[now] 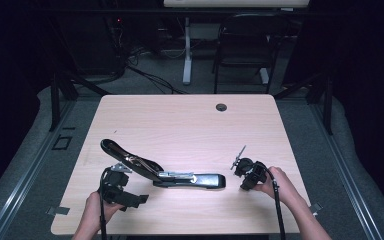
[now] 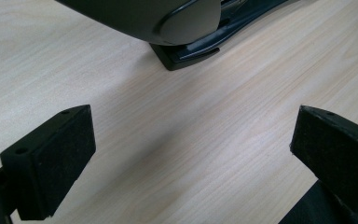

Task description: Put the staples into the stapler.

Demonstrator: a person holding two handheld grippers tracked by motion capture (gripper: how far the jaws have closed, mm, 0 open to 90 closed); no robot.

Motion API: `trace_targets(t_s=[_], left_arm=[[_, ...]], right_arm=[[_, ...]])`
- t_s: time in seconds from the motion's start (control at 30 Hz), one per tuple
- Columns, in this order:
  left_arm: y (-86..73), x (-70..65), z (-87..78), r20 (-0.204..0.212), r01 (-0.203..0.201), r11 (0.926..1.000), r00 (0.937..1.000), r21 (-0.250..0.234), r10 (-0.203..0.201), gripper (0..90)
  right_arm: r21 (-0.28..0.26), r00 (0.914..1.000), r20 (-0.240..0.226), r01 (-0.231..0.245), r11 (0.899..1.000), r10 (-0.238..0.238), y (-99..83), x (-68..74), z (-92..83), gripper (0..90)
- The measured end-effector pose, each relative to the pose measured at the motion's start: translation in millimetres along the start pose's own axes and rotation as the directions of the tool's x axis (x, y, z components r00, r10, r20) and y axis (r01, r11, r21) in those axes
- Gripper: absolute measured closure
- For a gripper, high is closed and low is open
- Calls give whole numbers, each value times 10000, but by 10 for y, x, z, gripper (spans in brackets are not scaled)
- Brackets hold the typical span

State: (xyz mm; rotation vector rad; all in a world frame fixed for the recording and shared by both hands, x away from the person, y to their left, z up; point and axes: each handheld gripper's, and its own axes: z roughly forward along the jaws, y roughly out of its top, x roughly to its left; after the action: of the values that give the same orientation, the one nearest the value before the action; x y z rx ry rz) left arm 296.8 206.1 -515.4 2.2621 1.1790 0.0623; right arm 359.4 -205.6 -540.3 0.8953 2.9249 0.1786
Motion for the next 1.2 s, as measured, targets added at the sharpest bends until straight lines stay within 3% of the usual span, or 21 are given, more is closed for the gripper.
trace_targets(t_s=[0.73,1.2], left_arm=[[0,8,-15,-44,-34,10000,10000,-35,34,1],[-3,10,-7,-51,6,10000,10000,-88,-7,2]], right_arm=[[-632,9995,-239,-218,9978,203,2,-4,-85,779],[-1251,9996,-261,-174,9920,143,66,78,-148,779]])
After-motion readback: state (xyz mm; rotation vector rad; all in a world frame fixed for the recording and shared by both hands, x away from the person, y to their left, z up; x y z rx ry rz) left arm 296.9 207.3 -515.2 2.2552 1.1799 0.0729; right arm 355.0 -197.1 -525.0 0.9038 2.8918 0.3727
